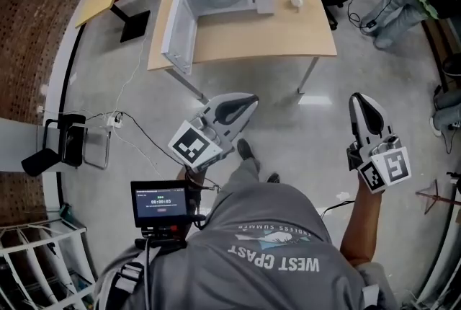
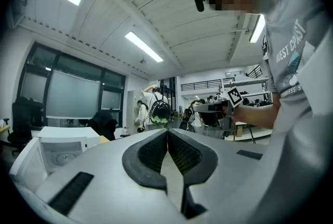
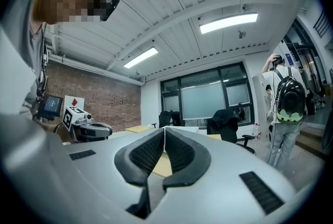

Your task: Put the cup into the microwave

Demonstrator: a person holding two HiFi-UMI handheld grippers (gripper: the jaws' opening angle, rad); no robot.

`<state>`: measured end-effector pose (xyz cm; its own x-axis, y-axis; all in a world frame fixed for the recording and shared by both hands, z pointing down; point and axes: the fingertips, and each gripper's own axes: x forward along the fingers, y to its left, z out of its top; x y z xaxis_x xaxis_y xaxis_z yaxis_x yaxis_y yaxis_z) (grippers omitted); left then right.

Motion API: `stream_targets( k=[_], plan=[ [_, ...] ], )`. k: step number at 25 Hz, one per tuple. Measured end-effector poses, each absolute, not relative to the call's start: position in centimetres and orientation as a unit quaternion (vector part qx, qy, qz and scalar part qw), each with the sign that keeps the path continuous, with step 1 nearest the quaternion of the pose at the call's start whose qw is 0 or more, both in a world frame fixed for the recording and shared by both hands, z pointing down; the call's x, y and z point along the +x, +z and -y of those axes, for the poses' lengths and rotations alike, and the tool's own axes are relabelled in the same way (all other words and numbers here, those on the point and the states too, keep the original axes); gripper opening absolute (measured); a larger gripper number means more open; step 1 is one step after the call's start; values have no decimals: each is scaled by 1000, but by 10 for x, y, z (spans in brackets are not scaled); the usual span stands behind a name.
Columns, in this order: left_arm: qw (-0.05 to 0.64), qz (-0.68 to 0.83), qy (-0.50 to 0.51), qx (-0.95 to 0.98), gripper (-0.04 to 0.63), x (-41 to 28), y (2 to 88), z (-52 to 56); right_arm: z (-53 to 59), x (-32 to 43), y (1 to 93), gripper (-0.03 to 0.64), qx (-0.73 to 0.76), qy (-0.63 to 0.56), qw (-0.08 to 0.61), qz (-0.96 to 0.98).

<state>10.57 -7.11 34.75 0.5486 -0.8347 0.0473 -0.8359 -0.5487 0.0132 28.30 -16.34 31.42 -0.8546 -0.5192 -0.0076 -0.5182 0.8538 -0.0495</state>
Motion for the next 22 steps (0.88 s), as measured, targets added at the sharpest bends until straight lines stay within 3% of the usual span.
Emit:
stream_targets(
  k=[22],
  plan=[
    [28,431,4,902,21,-32,371,213,304,150,331,20,-321,-22,-1,-947]
  ],
)
